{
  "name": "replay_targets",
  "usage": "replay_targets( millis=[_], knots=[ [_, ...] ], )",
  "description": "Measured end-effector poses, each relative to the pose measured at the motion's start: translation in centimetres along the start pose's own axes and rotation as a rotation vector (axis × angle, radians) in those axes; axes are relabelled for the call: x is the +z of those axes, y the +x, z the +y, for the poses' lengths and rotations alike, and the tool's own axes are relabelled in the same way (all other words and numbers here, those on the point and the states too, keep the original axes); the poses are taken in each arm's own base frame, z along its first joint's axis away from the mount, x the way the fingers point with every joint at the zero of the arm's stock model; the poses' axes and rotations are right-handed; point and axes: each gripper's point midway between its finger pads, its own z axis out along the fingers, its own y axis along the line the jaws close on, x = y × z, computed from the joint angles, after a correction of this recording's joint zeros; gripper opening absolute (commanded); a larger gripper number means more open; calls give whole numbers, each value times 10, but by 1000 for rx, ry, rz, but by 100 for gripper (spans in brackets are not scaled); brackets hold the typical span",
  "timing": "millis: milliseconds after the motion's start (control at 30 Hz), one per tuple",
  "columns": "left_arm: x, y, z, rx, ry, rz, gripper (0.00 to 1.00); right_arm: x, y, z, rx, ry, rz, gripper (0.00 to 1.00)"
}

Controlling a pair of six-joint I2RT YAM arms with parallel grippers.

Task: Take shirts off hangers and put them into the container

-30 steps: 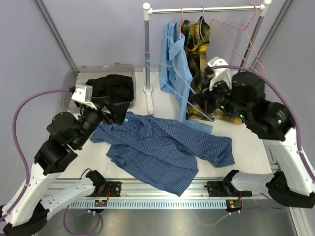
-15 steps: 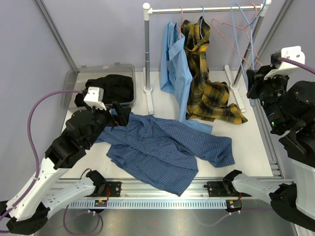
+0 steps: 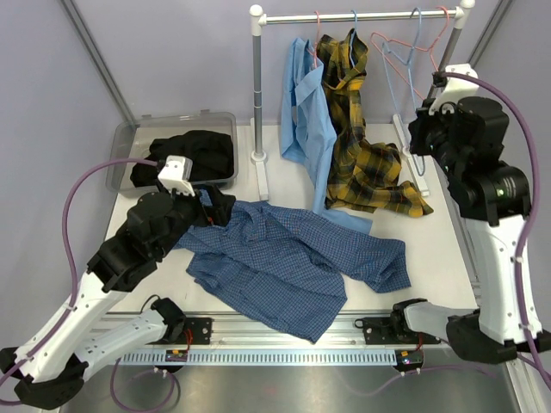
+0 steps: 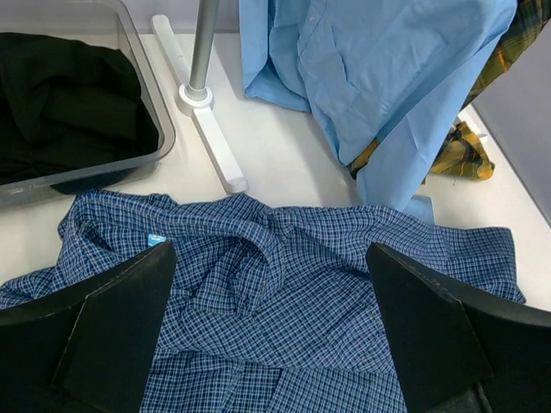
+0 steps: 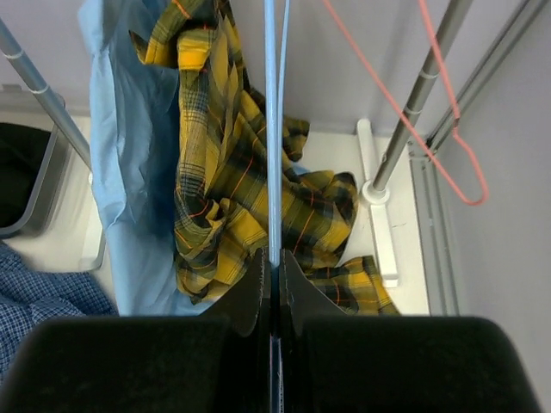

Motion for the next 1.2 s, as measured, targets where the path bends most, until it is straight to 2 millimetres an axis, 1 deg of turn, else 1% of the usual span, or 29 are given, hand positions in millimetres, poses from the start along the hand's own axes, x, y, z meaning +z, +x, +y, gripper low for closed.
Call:
replay_targets(
  millis=[100, 167, 333, 467, 600, 767, 967, 1033, 1100, 1133, 1167, 1200],
  knots=[
    [-3, 6, 3, 6, -4, 17, 99, 23, 13, 2, 12, -32, 70, 0],
    [-4, 9, 5, 8, -7, 25, 99, 38, 16, 2, 20, -51, 106, 0],
    [-6, 12, 6, 12, -11, 35, 99, 77, 4, -4, 55, -73, 119, 0],
    [-8, 13, 7, 12, -11, 35, 99, 105, -8, -17, 93, -72, 112, 0],
    [-12, 19, 11, 17, -17, 49, 99, 130, -14, -21, 119, -86, 106, 0],
    [-12, 37, 17, 14, -31, 91, 99, 149, 2, -13, 145, -127, 153, 0],
    [-7, 59, 21, -21, -53, 142, 99, 166, 37, -8, 161, -150, 236, 0],
    [-4, 64, 21, -34, -61, 157, 99, 171, 45, -7, 162, -152, 247, 0],
    [-3, 71, 22, -51, -68, 173, 99, 176, 48, -7, 156, -155, 240, 12],
    [-2, 75, 23, -61, -74, 181, 99, 177, 50, -7, 154, -156, 238, 21],
    [0, 81, 24, -73, -81, 193, 99, 176, 52, -7, 152, -155, 242, 33],
    [1, 87, 26, -82, -89, 204, 99, 174, 56, -7, 149, -156, 252, 58]
  ],
)
